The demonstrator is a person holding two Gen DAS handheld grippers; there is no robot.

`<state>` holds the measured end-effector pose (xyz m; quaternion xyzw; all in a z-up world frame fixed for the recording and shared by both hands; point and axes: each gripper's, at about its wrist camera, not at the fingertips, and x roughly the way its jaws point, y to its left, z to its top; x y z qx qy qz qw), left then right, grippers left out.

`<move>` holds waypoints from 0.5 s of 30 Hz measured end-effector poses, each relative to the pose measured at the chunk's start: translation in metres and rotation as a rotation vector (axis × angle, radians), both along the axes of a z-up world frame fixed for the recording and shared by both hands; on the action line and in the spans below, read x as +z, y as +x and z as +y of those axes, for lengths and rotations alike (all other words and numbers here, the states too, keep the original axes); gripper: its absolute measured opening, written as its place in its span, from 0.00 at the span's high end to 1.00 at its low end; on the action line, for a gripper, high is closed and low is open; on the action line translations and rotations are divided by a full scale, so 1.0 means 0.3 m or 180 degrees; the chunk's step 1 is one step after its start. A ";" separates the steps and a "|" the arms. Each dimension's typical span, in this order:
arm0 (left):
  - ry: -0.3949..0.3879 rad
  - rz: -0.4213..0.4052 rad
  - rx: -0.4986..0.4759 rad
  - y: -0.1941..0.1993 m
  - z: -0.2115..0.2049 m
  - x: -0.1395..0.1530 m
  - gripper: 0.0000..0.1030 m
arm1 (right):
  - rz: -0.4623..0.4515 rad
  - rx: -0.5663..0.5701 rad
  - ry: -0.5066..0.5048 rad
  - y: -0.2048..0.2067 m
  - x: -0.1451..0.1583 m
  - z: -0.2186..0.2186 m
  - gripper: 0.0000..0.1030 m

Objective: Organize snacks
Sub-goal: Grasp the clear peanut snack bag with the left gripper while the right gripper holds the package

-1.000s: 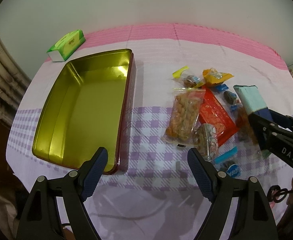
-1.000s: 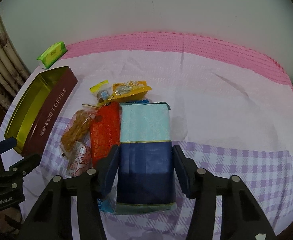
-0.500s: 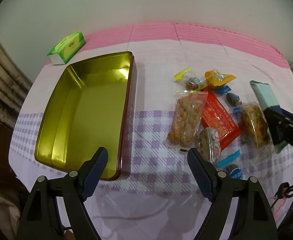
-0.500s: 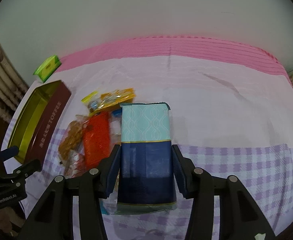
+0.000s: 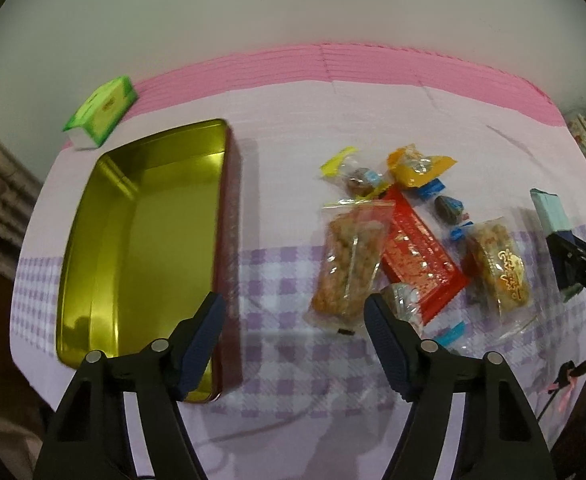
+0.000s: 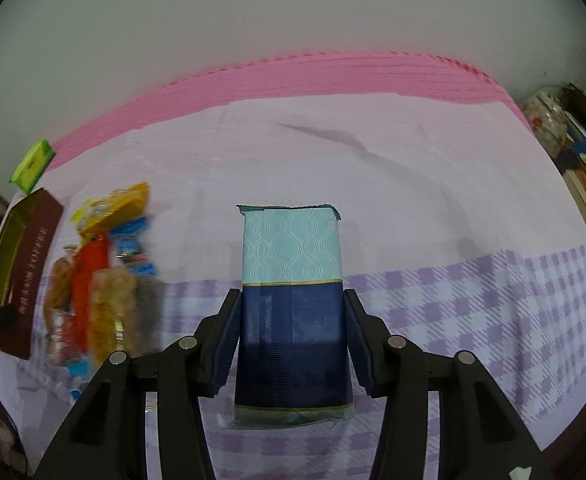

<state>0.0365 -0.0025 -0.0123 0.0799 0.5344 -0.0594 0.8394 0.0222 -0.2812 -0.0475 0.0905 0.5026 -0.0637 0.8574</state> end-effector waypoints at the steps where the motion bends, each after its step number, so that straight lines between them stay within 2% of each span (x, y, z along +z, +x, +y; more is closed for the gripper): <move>1: 0.0011 -0.0001 -0.0057 0.010 -0.011 -0.003 0.30 | 0.0014 -0.0022 -0.0001 -0.001 -0.008 -0.010 0.55; 5: 0.0040 0.0055 -0.0198 0.046 -0.041 -0.018 0.33 | 0.0056 -0.0060 0.0009 -0.006 -0.033 -0.040 0.55; 9: 0.0047 0.0126 -0.0244 0.091 -0.056 -0.042 0.39 | 0.0102 -0.0085 0.0056 -0.015 -0.055 -0.053 0.55; 15: -0.0064 0.0305 -0.0268 0.136 -0.079 -0.087 0.42 | 0.0129 -0.0098 0.0081 -0.021 -0.075 -0.045 0.55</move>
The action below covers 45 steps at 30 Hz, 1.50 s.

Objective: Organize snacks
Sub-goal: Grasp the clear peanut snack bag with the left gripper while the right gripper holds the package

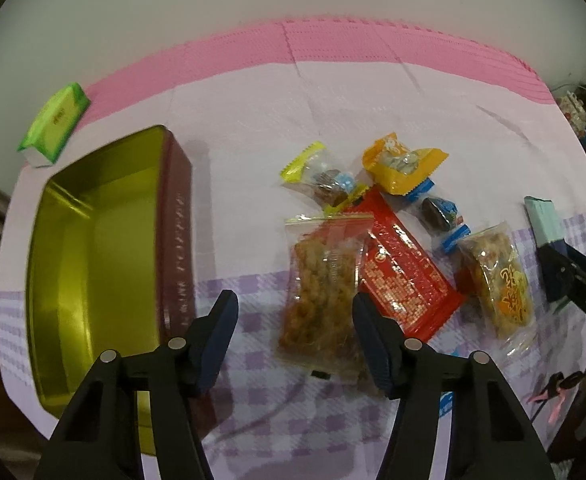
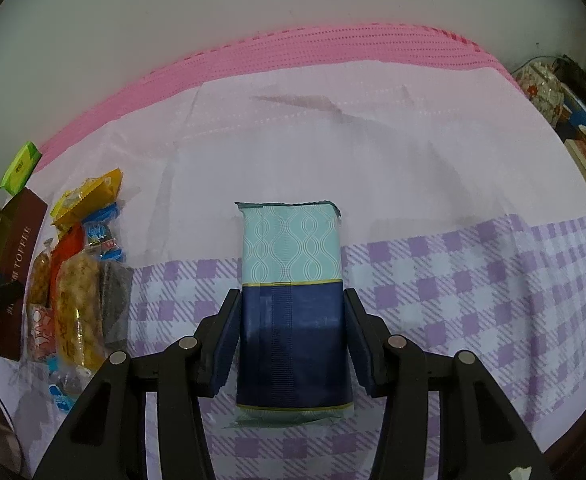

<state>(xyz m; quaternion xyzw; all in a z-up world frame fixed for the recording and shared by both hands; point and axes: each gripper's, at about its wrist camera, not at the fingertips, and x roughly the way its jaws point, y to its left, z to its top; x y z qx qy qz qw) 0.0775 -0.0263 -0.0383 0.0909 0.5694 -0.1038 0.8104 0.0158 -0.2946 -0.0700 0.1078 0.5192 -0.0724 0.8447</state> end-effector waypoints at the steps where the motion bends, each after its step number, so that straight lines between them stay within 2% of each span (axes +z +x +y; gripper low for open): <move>1: -0.0008 0.0021 -0.0019 0.005 -0.008 -0.008 0.43 | 0.0003 0.0010 -0.0018 0.000 -0.001 0.001 0.55; 8: 0.0026 0.0134 -0.0032 0.041 -0.034 -0.065 0.46 | -0.0015 0.0045 -0.0017 -0.002 -0.003 0.004 0.55; 16: 0.0078 0.0211 0.0075 0.063 -0.029 -0.111 0.56 | -0.0017 0.0057 -0.0041 -0.001 -0.004 0.012 0.54; 23: 0.0093 0.0181 0.0083 0.054 -0.026 -0.108 0.62 | -0.0018 0.0061 -0.0049 -0.003 -0.005 0.013 0.53; 31: 0.0019 0.0101 0.0081 0.019 -0.008 -0.036 0.62 | 0.0000 0.0090 -0.0107 0.009 -0.007 0.023 0.52; 35: -0.0121 0.0083 0.0121 0.009 0.016 0.021 0.62 | 0.0013 0.0100 -0.0135 0.009 -0.008 0.026 0.52; 41: -0.0243 -0.0075 0.0186 -0.016 0.072 0.117 0.62 | 0.0075 0.0164 -0.0276 0.018 -0.015 0.047 0.51; 45: -0.0234 -0.0164 0.0255 -0.022 0.127 0.157 0.62 | 0.0084 0.0172 -0.0308 0.023 -0.018 0.049 0.50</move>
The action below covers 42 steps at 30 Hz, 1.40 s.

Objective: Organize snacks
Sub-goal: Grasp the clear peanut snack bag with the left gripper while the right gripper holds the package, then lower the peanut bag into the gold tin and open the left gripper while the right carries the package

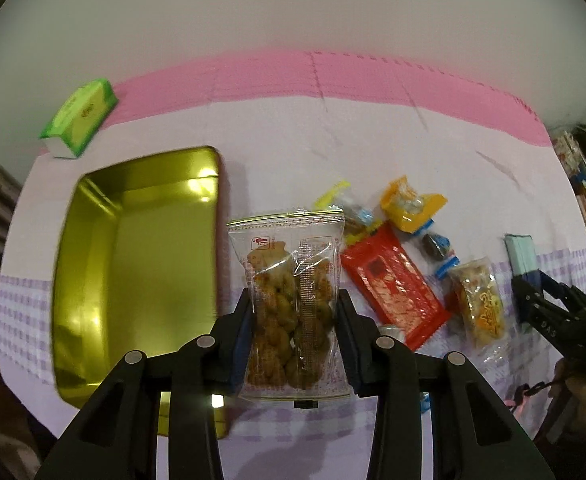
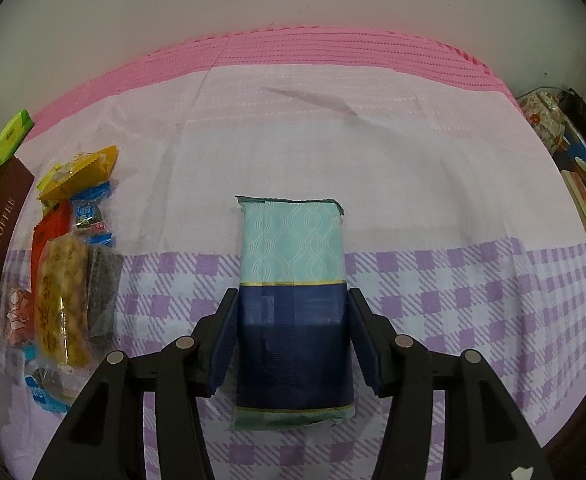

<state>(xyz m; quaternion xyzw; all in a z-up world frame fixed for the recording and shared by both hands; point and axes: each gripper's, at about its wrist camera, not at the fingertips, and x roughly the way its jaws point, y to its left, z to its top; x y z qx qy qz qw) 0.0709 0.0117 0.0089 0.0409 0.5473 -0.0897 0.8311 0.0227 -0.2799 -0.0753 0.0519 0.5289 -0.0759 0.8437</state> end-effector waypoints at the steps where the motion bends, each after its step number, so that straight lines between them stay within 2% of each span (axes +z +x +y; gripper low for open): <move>1: 0.0015 -0.0026 0.0025 -0.001 0.018 0.010 0.62 | 0.0004 0.0000 -0.0003 0.002 -0.001 -0.001 0.50; 8: 0.0259 -0.0031 0.0282 0.029 0.191 0.011 0.62 | 0.0044 -0.0001 -0.0007 0.014 0.000 -0.009 0.48; 12: 0.0485 0.0094 0.0435 0.039 0.293 -0.040 0.62 | 0.0068 -0.0009 -0.0007 0.030 0.002 -0.012 0.46; 19: 0.0731 0.0300 0.0550 0.037 0.405 -0.127 0.62 | 0.0091 -0.0005 -0.0013 0.057 -0.005 -0.023 0.43; 22: 0.0831 0.0365 0.0582 0.040 0.431 -0.155 0.62 | 0.0079 0.0000 -0.0020 0.057 -0.007 -0.024 0.44; 26: 0.0943 0.0430 0.0615 0.047 0.453 -0.188 0.62 | 0.0052 0.0020 -0.0028 0.053 -0.006 -0.017 0.51; 36: 0.1005 0.0522 0.0671 0.034 0.485 -0.245 0.61 | 0.0067 -0.0024 -0.0030 0.050 0.001 -0.005 0.55; 42: 0.0885 0.0495 0.0749 0.026 0.520 -0.249 0.61 | 0.0093 -0.0049 -0.0047 0.043 0.008 0.009 0.55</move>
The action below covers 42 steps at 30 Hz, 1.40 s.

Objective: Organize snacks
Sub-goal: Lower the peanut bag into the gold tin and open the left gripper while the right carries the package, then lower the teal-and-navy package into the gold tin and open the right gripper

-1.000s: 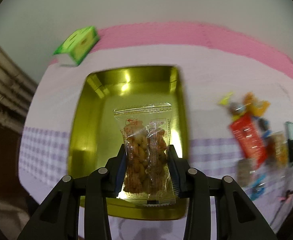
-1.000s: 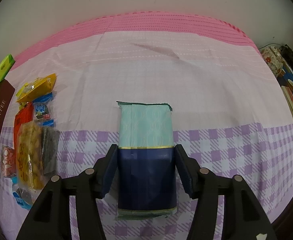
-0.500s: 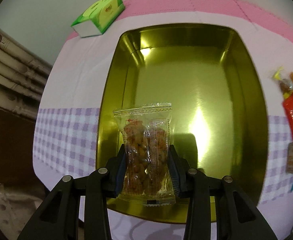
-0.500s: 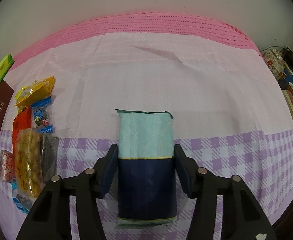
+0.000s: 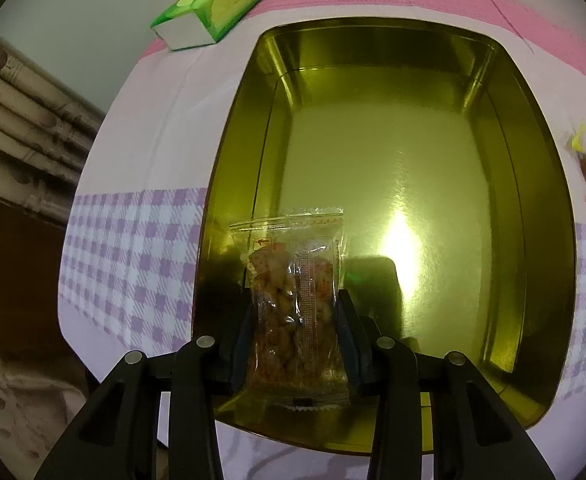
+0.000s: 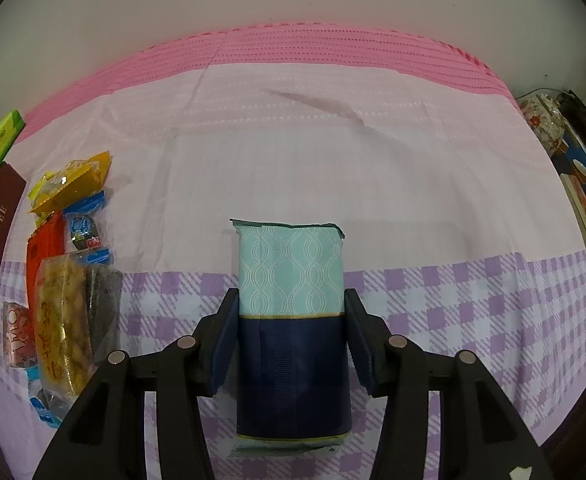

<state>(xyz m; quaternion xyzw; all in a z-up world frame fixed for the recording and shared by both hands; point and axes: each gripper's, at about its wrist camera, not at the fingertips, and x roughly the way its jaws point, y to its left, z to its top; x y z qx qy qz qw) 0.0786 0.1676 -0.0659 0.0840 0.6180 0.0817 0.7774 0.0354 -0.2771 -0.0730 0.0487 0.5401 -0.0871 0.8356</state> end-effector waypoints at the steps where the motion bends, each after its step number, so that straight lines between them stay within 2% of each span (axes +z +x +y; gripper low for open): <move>1: -0.0022 -0.0007 0.0008 0.000 0.003 0.001 0.60 | -0.0011 -0.0011 -0.0008 -0.003 0.005 0.002 0.55; 5: -0.0189 -0.0074 0.0063 -0.010 0.022 0.004 0.56 | -0.0100 -0.0049 -0.0039 -0.009 0.048 0.008 0.55; 9: -0.0399 -0.0240 0.0082 -0.032 0.038 0.034 0.46 | -0.0243 -0.0069 -0.0039 -0.012 0.122 0.018 0.55; 13: -0.0566 -0.0540 0.0107 -0.072 0.060 0.098 0.42 | -0.0424 -0.0004 0.0019 0.000 0.215 0.077 0.55; 16: -0.0662 -0.0809 0.0261 -0.111 0.101 0.159 0.41 | -0.0527 0.0155 0.0091 0.027 0.270 0.163 0.55; 19: -0.0629 -0.0982 0.0490 -0.146 0.157 0.191 0.38 | -0.0574 0.0374 0.0243 0.056 0.303 0.287 0.55; 22: -0.0356 -0.1103 0.0769 -0.181 0.211 0.203 0.38 | -0.0562 0.0603 0.0456 0.084 0.313 0.421 0.55; 26: -0.0181 -0.1034 0.1064 -0.225 0.279 0.178 0.37 | -0.0526 0.0880 0.0684 0.126 0.309 0.613 0.55; 31: -0.0281 -0.0956 0.1364 -0.295 0.331 0.157 0.37 | -0.0470 0.1146 0.0892 0.156 0.289 0.859 0.55; 37: -0.0264 -0.0947 0.1436 -0.290 0.346 0.145 0.37 | -0.0311 0.1151 0.1059 0.215 0.220 1.059 0.55; 42: -0.0290 -0.0906 0.1447 -0.286 0.357 0.132 0.37 | -0.0185 0.1110 0.1075 0.231 0.175 1.139 0.55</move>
